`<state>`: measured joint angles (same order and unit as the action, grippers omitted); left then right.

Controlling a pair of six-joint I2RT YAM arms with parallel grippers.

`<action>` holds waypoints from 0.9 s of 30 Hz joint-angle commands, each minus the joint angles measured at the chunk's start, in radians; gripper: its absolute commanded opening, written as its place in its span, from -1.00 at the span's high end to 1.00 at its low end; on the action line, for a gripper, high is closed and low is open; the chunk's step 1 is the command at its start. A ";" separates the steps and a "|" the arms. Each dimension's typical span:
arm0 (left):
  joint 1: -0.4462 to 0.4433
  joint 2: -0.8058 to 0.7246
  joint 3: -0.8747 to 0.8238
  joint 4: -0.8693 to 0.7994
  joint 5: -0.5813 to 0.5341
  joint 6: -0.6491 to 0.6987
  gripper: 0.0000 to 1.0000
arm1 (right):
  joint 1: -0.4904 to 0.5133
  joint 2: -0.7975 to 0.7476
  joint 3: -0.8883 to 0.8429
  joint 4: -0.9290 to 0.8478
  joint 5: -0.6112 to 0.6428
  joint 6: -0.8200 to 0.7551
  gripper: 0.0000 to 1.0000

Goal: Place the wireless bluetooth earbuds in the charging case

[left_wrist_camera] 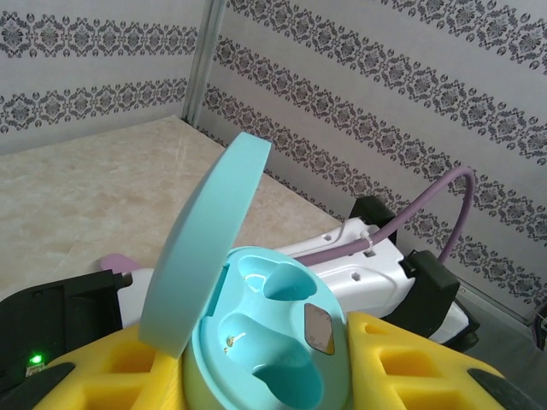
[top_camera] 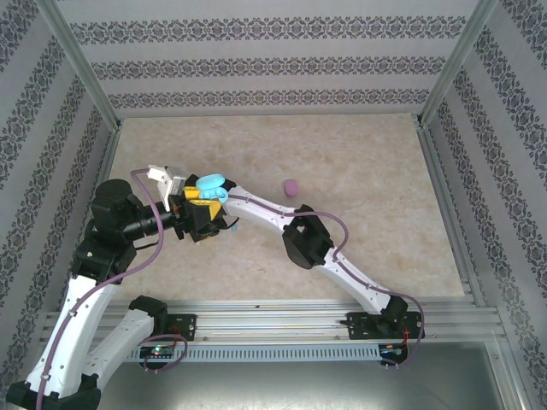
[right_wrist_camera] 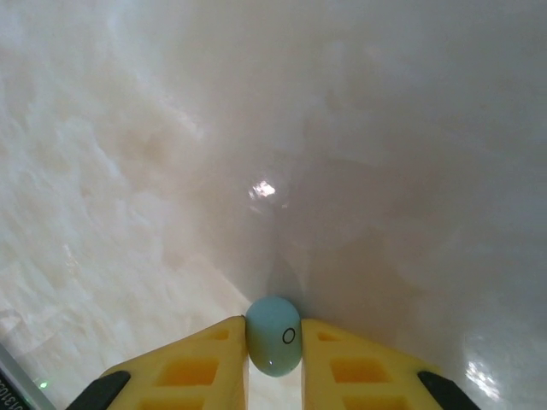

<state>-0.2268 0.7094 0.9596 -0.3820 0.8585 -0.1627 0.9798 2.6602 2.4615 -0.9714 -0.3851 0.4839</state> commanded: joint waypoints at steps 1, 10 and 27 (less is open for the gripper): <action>0.014 -0.020 0.000 -0.013 -0.004 0.023 0.59 | 0.002 -0.083 -0.079 0.011 0.054 -0.027 0.63; 0.012 -0.011 -0.021 0.043 -0.003 0.013 0.58 | -0.081 -0.339 -0.401 0.143 0.064 0.014 0.63; 0.012 0.114 -0.144 0.419 0.037 0.052 0.61 | -0.352 -0.847 -0.789 0.147 0.078 0.038 0.63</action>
<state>-0.2268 0.8112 0.8268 -0.0956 0.8707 -0.1600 0.6617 1.9163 1.7088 -0.7879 -0.3290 0.5201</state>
